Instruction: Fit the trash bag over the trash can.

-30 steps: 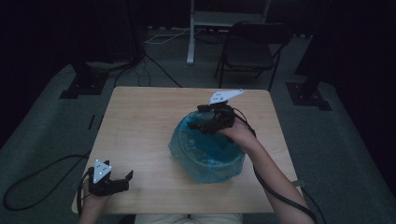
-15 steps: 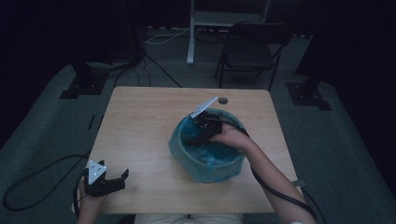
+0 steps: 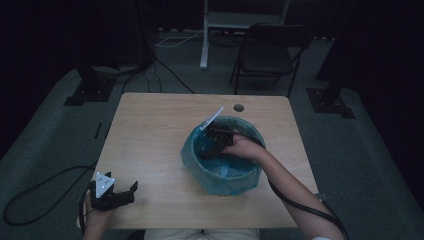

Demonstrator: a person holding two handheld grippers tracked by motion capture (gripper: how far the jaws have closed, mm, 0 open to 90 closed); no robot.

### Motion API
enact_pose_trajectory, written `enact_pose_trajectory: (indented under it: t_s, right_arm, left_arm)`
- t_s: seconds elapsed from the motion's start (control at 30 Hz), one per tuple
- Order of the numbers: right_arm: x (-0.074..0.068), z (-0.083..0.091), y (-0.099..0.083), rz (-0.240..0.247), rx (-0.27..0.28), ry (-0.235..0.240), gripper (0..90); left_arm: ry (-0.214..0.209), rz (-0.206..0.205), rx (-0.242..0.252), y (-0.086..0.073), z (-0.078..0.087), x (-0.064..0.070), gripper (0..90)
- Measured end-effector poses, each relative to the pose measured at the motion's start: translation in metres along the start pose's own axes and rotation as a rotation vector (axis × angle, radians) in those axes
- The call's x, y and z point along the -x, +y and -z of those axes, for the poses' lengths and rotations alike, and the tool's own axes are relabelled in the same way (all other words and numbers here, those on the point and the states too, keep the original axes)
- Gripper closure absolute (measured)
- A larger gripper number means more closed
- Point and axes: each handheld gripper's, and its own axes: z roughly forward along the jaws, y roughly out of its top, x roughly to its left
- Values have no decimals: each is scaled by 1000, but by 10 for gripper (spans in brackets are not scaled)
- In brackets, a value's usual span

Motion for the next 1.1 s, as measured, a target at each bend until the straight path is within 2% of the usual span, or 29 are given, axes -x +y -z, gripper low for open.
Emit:
enact_pose_trajectory:
  t_s: [0.1,0.2,0.33,0.43,0.47,0.53,0.57,0.7,0.9,0.93,1.1]
  right_arm:
    - [-4,13,2,12,44,-22,124]
    - [-5,30,2,11,100,-25,125]
    - [-3,57,-2,-18,185,-63,126]
    - [-1,78,-11,-36,248,-65,126]
    - [-1,78,-11,-36,248,-65,126]
    - [3,95,-23,-68,314,-61,126]
    - [4,99,-27,-82,326,-60,126]
    - [8,108,-41,-99,346,-75,126]
    - [6,115,-59,-116,401,-54,126]
    - [4,117,-67,-111,430,-42,126]
    - [1,120,-78,-118,474,-51,125]
  left_arm:
    - [17,-8,-1,-1,0,0,2]
    - [20,-3,3,-1,1,0,2]
    - [26,0,4,-2,2,-1,3]
    - [26,15,0,-2,2,-3,3]
    - [26,15,0,-2,2,-3,3]
    - [29,10,-8,-3,1,-2,3]
    - [31,6,-7,-3,0,-2,3]
    - [30,1,-12,-3,0,0,3]
    - [14,5,-27,-5,-3,-1,3]
    - [6,13,-24,-5,-2,-1,3]
    - [4,7,-35,-7,-2,-1,3]
